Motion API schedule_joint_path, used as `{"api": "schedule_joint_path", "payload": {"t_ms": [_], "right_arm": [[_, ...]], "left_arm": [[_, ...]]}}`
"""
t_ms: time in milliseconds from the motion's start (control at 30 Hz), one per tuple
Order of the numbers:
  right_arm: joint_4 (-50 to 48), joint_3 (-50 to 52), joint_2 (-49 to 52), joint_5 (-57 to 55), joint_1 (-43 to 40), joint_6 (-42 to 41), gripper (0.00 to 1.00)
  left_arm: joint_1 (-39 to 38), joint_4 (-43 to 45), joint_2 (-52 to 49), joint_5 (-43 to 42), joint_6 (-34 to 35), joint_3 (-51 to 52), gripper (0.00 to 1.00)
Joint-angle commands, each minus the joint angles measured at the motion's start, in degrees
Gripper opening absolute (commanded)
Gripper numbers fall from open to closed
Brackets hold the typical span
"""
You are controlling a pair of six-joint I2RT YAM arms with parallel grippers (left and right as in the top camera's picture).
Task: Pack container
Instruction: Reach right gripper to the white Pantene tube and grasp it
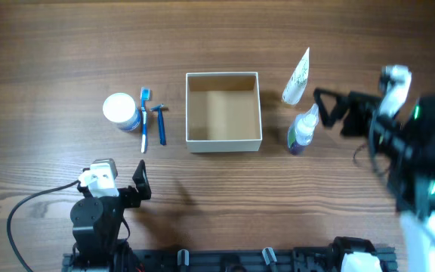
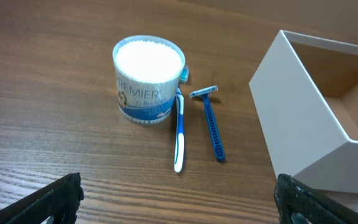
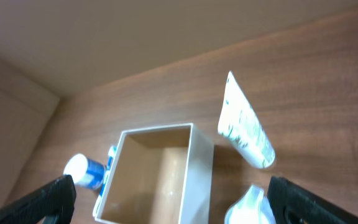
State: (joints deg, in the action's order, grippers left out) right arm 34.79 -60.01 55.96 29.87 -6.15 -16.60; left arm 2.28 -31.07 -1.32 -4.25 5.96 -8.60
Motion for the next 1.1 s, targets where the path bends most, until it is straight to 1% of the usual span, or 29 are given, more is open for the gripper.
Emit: {"api": "schedule_joint_path", "payload": {"t_ms": [0, 67, 133, 200, 267, 367, 400, 467, 767, 800, 967, 1000, 1033, 1067], "right_arm": [[7.9, -15.3, 11.8, -1.2, 1.0, 6.7, 1.00], [11.4, -22.3, 17.4, -2.8, 2.5, 7.7, 1.00], [11.7, -25.8, 20.9, -3.1, 4.5, 7.7, 1.00], [11.5, -27.1, 23.6, -5.2, 6.8, 7.6, 1.00], [11.7, -27.2, 25.4, -8.5, 9.0, 7.3, 1.00], [13.0, -27.2, 29.0, -16.9, 12.4, 3.6, 1.00], [13.6, -27.2, 30.4, -21.0, 13.2, 2.3, 1.00], [14.1, -27.2, 32.3, -24.4, 13.6, 1.4, 1.00], [12.3, -27.2, 39.9, -24.6, 13.6, 1.5, 0.98], [11.8, -27.2, 40.9, -24.6, 13.6, 1.4, 0.93], [10.0, -27.2, 44.2, -25.3, 13.6, -0.4, 0.77], [10.0, -27.2, 44.5, -26.1, 13.6, -0.5, 0.72], [10.1, -27.2, 44.7, -26.9, 13.6, -0.5, 0.62], [10.2, -27.2, 44.7, -27.3, 13.6, -0.5, 0.58]], "left_arm": [[-0.3, 0.2, 0.0, -0.4, 0.5, 0.2, 1.00], [-0.3, 0.2, 0.0, -0.4, 0.5, 0.2, 1.00], [-0.3, 0.2, 0.0, -0.4, 0.5, 0.2, 1.00], [-0.3, 0.2, 0.0, -0.4, 0.5, 0.2, 1.00], [-0.3, 0.2, 0.0, -0.4, 0.5, 0.2, 1.00], [-0.3, 0.2, 0.0, -0.4, 0.5, 0.2, 1.00], [-0.3, 0.2, 0.0, -0.4, 0.5, 0.2, 1.00], [-0.3, 0.2, 0.0, -0.5, 0.5, 0.2, 1.00], [-0.3, 0.2, 0.0, -0.4, 0.5, 0.2, 1.00], [-0.3, 0.2, 0.0, -0.4, 0.5, 0.2, 1.00], [-0.3, 0.2, 0.0, -0.4, 0.5, 0.2, 1.00], [-0.3, 0.2, 0.0, -0.4, 0.5, 0.2, 1.00], [-0.3, 0.2, 0.0, -0.4, 0.5, 0.2, 1.00], [-0.3, 0.2, 0.0, -0.4, 0.5, 0.2, 1.00]]}}
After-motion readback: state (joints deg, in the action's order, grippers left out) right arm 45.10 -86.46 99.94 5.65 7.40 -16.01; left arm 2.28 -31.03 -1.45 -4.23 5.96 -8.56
